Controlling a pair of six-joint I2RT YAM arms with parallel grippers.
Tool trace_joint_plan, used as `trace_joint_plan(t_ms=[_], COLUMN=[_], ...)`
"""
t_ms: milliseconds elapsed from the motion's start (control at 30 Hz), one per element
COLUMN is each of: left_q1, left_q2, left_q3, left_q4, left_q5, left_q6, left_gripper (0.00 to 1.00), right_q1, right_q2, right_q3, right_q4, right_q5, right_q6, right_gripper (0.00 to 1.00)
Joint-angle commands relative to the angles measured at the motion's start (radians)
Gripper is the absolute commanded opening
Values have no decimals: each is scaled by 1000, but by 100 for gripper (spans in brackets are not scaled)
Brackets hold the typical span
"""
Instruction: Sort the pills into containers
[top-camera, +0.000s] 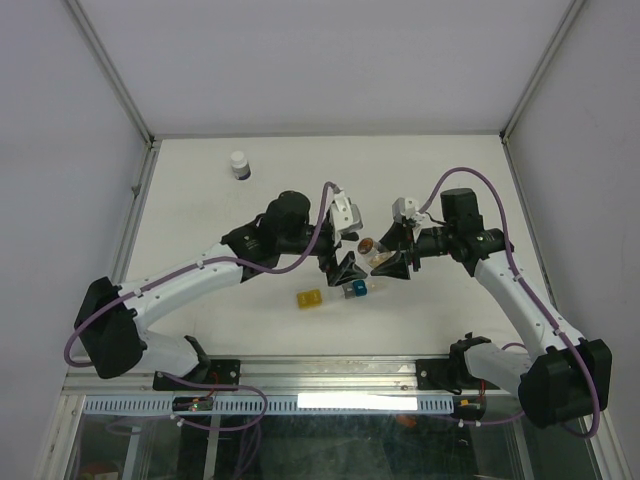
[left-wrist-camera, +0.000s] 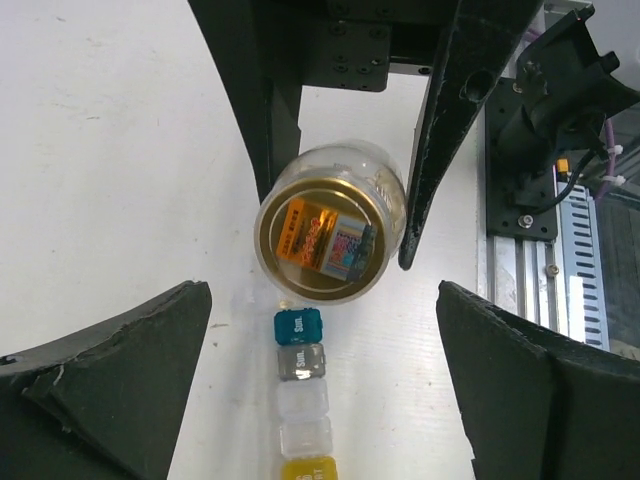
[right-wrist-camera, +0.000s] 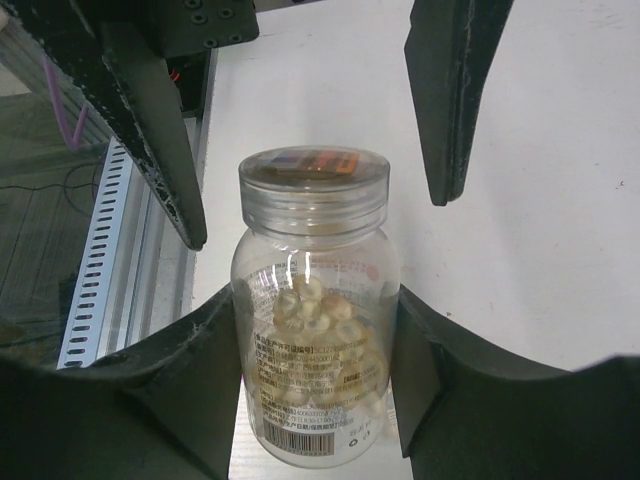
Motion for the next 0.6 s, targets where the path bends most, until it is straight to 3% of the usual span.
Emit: trace_joint_plan(t_ms=[0, 267, 367, 467, 567], left_q1=[16, 30, 31, 30, 5], left_q2=[-101, -296, -354, -380, -340], left_q3=[-71, -363, -423, -421, -308], left_q4=[141, 518, 626, 602, 401], left_q5=[-28, -53, -156, -305, -421], left_q6=[-63, -529, -704, -827, -813], left_gripper=[99, 99, 99, 94, 83], right_q1=[-4, -3, -4, -3, -4], right_q2=[-17, -15, -14, -15, -16], right_q3=[20, 20, 20, 20, 20], right_q4=[40, 38, 38, 38, 39], right_q5=[-17, -17, -17, -17, -18], right_q6=[3, 2, 1, 2, 1], right_gripper=[0, 0, 0, 0, 0])
